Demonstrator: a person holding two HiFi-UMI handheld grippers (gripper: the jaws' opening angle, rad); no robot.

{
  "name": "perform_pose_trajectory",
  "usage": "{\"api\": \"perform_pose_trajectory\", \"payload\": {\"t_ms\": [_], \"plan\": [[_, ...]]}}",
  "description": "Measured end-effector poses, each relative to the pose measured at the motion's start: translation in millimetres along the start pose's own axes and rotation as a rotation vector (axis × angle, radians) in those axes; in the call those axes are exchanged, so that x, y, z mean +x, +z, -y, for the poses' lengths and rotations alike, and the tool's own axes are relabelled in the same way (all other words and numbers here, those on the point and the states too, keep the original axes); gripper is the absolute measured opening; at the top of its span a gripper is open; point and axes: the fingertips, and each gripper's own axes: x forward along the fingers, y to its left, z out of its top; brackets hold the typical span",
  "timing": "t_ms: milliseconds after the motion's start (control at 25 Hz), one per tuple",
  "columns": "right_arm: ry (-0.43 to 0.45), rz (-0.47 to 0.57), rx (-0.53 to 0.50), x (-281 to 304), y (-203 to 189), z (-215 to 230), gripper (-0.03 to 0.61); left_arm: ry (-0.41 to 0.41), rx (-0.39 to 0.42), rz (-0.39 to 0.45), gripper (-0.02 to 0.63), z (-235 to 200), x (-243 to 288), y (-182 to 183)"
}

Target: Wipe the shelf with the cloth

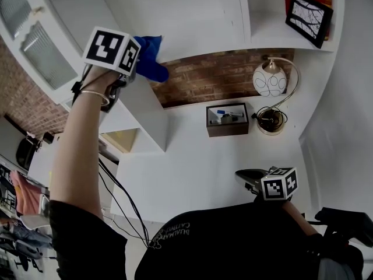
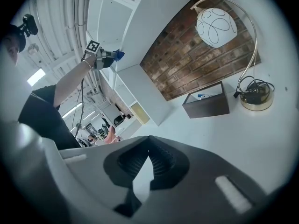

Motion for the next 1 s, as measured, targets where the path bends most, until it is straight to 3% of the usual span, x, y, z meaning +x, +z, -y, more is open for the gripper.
{"api": "perform_pose_trajectory", "payload": {"t_ms": [1000], "plan": [[-0.031,0.014,0.020,-14.0,-2.6,14.2,0.008,-0.085,0.065,0.061,0.021,51.9,9.1,42.7]]}}
